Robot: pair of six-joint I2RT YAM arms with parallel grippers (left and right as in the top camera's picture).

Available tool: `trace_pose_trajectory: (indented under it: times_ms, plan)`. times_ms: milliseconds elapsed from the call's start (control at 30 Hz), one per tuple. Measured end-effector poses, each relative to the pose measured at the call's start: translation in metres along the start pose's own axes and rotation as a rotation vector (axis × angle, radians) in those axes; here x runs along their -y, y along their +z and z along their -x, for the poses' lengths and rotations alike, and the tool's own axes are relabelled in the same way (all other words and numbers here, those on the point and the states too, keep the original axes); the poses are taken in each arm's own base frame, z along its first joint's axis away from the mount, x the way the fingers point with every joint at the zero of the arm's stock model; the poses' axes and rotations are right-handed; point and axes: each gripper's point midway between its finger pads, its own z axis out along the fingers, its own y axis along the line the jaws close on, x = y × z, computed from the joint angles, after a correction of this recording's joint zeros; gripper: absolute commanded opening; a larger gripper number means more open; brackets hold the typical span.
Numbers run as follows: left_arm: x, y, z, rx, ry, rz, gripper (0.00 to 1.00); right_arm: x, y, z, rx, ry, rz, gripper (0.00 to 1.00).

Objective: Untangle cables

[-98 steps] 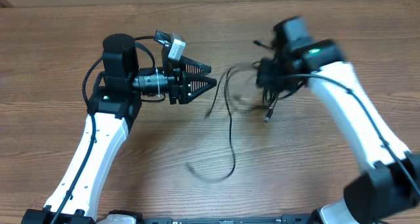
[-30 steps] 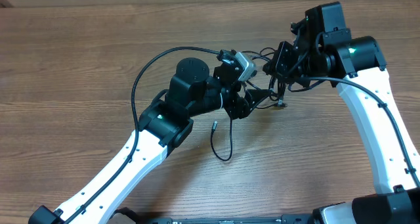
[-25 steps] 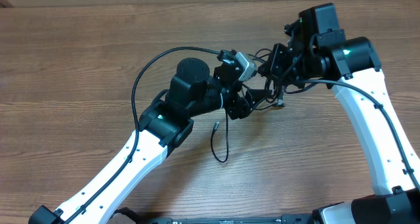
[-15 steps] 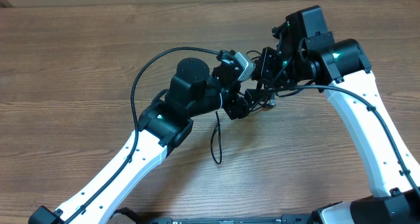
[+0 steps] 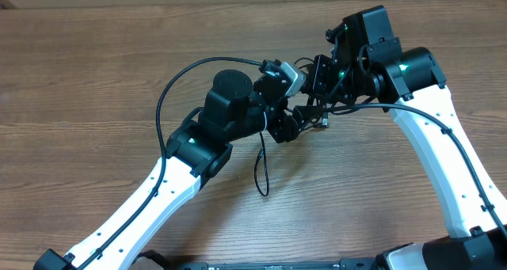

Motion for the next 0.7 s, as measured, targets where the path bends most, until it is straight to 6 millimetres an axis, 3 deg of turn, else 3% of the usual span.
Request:
trace_pose_trajectory:
  times_ms: [433,533,700]
  plan:
    - [0.0,0.0,0.002,0.007,0.011,0.004,0.6,-0.002,-0.001,0.004,0.013,-0.005,0.017,0.04]
    - [0.011,0.001,-0.002,-0.01,0.024,-0.05,0.59,-0.008,-0.003,0.012,0.033,-0.012,0.055,0.04]
    - [0.024,0.004,-0.009,-0.035,0.044,-0.116,0.6,-0.018,-0.003,0.005,-0.002,-0.019,0.106,0.04]
